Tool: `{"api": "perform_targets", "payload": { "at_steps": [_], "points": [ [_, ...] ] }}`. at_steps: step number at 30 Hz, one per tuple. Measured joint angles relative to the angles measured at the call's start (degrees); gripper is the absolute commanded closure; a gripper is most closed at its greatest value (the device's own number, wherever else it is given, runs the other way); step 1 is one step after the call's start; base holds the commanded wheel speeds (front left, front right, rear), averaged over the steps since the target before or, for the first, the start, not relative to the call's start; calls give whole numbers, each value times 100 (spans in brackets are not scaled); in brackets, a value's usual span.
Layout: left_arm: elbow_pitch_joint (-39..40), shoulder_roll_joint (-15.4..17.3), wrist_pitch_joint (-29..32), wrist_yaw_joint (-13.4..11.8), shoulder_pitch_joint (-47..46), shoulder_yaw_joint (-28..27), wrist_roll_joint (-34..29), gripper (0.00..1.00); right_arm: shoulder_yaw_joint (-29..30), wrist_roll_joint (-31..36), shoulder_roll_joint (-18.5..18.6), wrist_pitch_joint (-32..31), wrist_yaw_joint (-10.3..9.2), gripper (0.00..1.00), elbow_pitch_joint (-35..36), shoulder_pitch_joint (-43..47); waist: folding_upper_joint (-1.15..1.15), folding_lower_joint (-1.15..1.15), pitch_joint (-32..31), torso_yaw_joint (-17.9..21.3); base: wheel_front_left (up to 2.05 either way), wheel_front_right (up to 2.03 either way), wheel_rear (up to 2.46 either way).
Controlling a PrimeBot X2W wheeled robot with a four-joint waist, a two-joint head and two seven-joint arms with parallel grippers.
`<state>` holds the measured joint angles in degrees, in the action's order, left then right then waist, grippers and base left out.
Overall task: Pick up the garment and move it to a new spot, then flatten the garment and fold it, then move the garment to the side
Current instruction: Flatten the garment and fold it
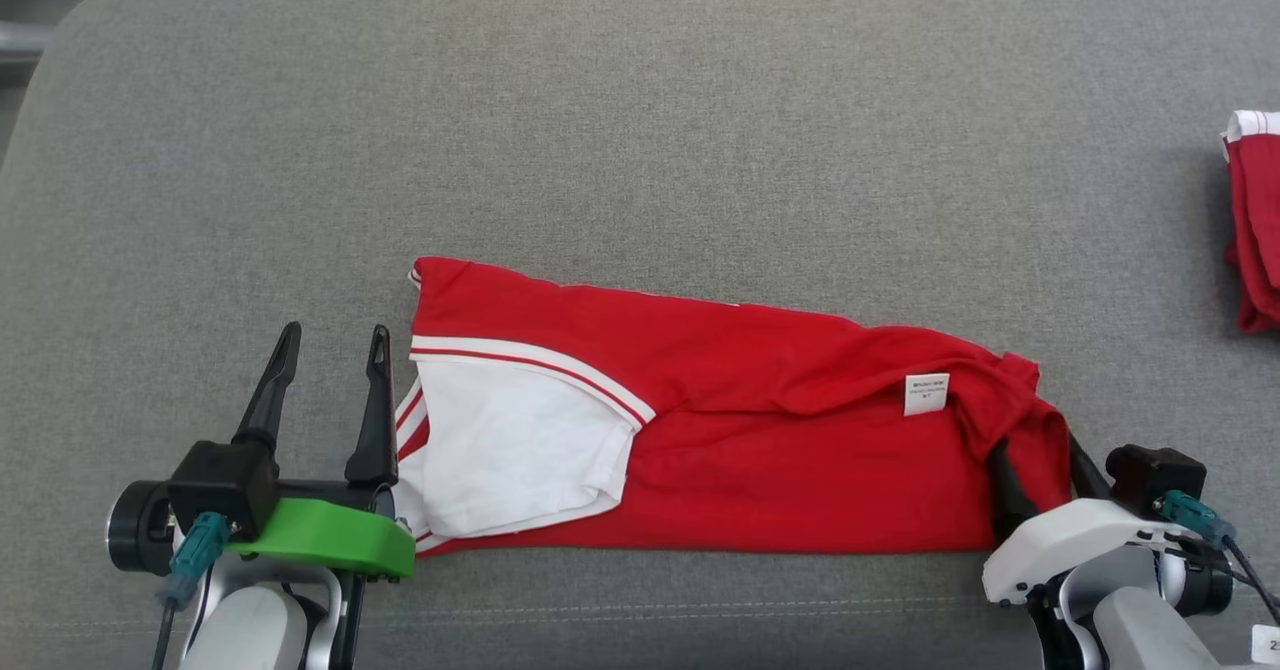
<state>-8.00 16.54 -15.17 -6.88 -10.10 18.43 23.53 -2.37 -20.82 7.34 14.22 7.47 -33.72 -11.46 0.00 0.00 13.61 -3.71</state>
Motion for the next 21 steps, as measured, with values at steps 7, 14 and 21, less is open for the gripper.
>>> {"api": "perform_targets", "payload": {
  "at_steps": [7, 14, 21],
  "points": [
    [-53, -93, 0, 67, -2, -80, -100, 0, -495, -572, -8, 49, -12, 0, 114, 169, 0, 0, 0, 42, 0, 0, 0],
    [-134, -154, -1, 110, -3, -174, -158, 0, -553, -960, 110, 47, 10, 100, 110, 199, 0, 0, -66, 82, 0, 0, 0],
    [-135, -235, -1, 142, -2, -255, -221, 0, 105, -1100, 536, 46, 9, 100, 165, 167, 0, 0, -133, 103, 0, 0, 0]
  ]
}}
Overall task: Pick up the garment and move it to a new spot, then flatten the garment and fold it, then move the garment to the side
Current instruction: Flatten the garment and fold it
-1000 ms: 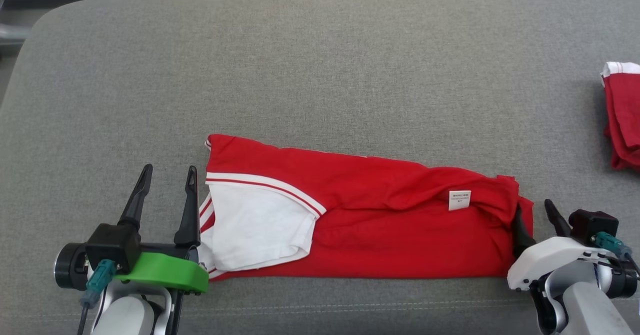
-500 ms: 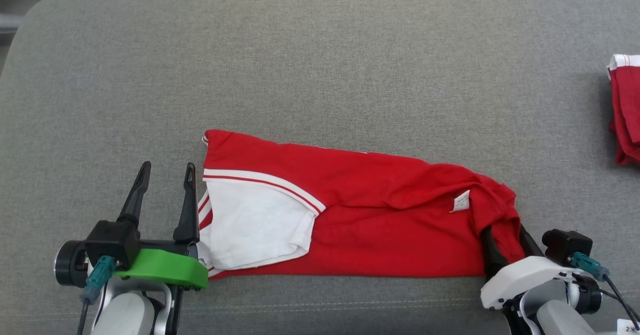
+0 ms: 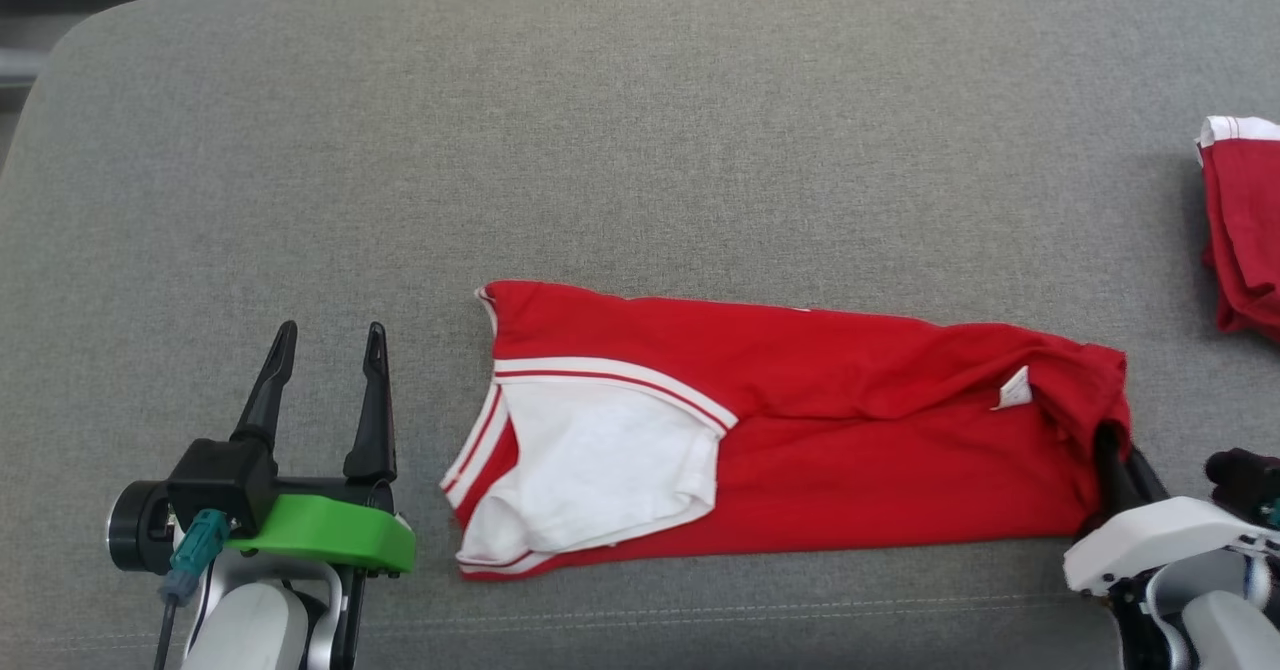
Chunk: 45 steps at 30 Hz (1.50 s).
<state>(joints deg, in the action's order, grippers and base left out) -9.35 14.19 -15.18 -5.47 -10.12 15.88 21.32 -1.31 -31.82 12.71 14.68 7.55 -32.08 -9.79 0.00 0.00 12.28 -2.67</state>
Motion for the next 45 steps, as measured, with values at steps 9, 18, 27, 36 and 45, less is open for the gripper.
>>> {"api": "perform_targets", "payload": {
  "at_steps": [9, 18, 27, 36, 45],
  "points": [
    [-7, -86, 1, 43, 13, -86, -73, 0, 724, 63, 407, 10, -1, 100, 66, -37, 0, 0, -31, 29, 0, 0, 0],
    [-32, -163, 0, 90, 15, -191, -125, 0, 190, 416, -244, 22, -5, 100, 1392, -1, 0, 0, -107, 83, 0, 0, 0],
    [-25, -149, 0, 86, 82, -279, -180, 0, -1061, 381, -909, -285, -7, 100, 2843, 408, 0, 0, -231, 107, 0, 0, 0],
    [-55, -205, 0, 142, 67, -171, -221, 0, -2212, -2, -978, -259, -7, 100, 2328, 171, 0, 0, -245, -71, 0, 0, 0],
    [-174, -289, 0, 245, -21, -38, -241, 0, -3061, -641, -988, 4, -7, 100, 1301, -614, 0, 0, -192, -313, 0, 0, 0]
  ]
}}
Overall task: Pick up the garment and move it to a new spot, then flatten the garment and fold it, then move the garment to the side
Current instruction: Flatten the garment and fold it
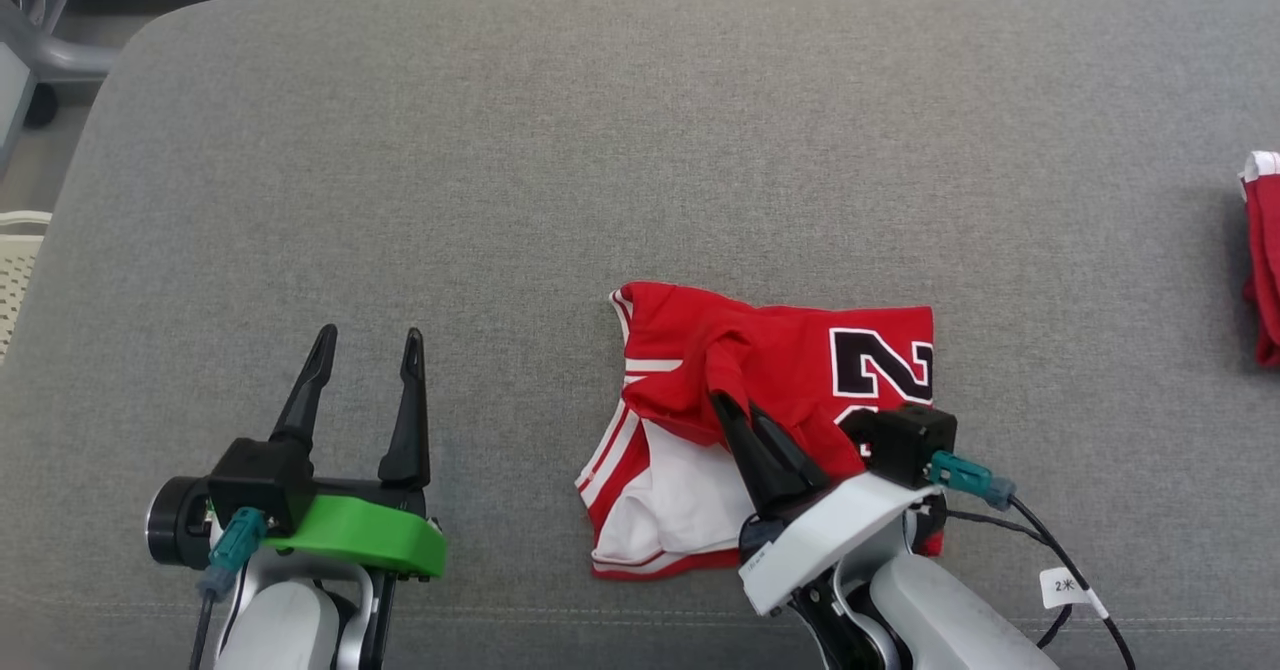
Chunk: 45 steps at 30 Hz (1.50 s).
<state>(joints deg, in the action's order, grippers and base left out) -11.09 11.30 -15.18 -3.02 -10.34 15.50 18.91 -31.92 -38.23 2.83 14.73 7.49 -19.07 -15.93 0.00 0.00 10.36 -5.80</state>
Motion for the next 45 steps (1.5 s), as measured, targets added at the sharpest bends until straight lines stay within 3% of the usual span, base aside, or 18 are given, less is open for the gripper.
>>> {"api": "perform_targets", "payload": {
  "at_steps": [4, 5, 6, 7, 16, 20, 25, 31, 38, 45],
  "points": [
    [-24, -22, 0, 24, -84, 43, -32, 0, -265, -309, 7, 8, 0, 100, -210, -254, 0, 0, 78, -68, 0, 0, 0],
    [-30, -22, 0, 26, -103, 55, -34, 0, -363, -390, 4, 9, 0, 84, -250, -303, 0, 0, 100, -80, 0, 0, 0],
    [-38, -26, 1, 29, -115, 63, -42, 0, -453, -442, 8, 8, -1, 50, -258, -332, 0, 0, 121, -90, 0, 0, 0],
    [-45, -27, 1, 34, -123, 69, -44, 0, -535, -537, 5, 9, 0, 0, -229, -350, 0, 0, 140, -98, 0, 0, 0],
    [-115, -64, 0, 85, -202, 102, -47, 0, -1447, -961, 7, 19, -1, 0, 181, -438, 0, 0, 209, -75, 0, 0, 0],
    [-132, -62, 0, 85, -203, 92, -46, 0, -1488, -673, 1, 19, 0, 0, 699, -487, 0, 0, 187, -37, 0, 0, 0],
    [-116, -8, 1, 59, -202, 29, -31, 0, -748, -70, -2, 23, -1, 0, 1341, -409, 0, 0, 137, 14, 0, 0, 0],
    [16, 96, 5, -53, -188, -109, 9, 0, 531, 677, -1, 25, 0, 0, 1886, -123, 0, 0, 49, 92, 0, 0, 0],
    [232, 223, 35, -232, -2, -282, 69, 0, 2043, 1708, 1, 24, 0, 0, 1755, 328, 0, 0, -130, 230, 0, 0, 0],
    [447, 296, 52, -370, 377, -339, 85, 0, 2680, 2286, 204, 24, 0, 0, 1448, 901, 0, 0, -379, 317, 0, 0, 0]
  ]
}}
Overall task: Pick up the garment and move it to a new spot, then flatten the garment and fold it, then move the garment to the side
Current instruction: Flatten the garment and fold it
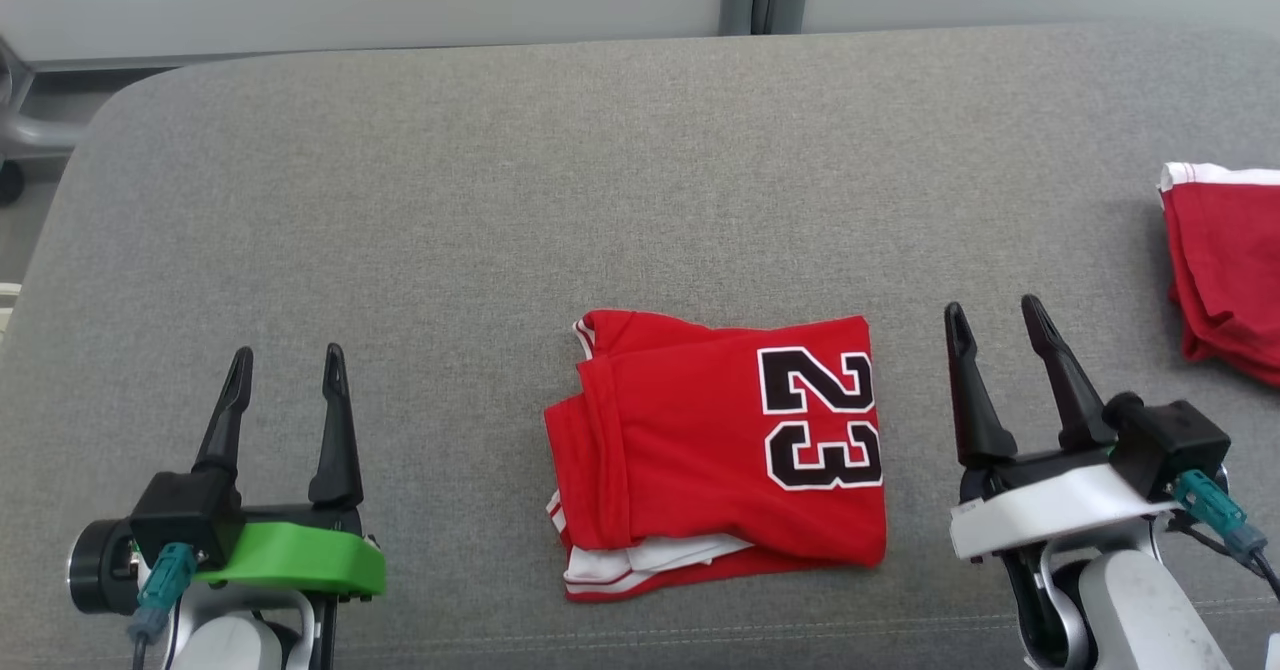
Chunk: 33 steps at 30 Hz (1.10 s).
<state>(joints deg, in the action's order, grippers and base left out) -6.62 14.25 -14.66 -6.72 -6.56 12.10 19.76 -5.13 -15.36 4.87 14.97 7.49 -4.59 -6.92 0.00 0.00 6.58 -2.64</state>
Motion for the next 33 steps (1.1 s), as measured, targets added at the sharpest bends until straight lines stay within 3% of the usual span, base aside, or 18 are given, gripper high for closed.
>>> {"api": "perform_targets", "payload": {
  "at_steps": [13, 33],
  "points": [
    [258, 83, 108, -86, 745, 89, 78, 0, 231, 192, 210, -94, 0, 0, -337, 764, 0, 0, -516, 96, 0, 0, 0],
    [188, 67, 243, -77, 648, 349, 65, 0, 286, 349, 294, -463, 0, 0, -166, 896, 0, 0, -536, -128, 0, 0, 0]
  ]
}}
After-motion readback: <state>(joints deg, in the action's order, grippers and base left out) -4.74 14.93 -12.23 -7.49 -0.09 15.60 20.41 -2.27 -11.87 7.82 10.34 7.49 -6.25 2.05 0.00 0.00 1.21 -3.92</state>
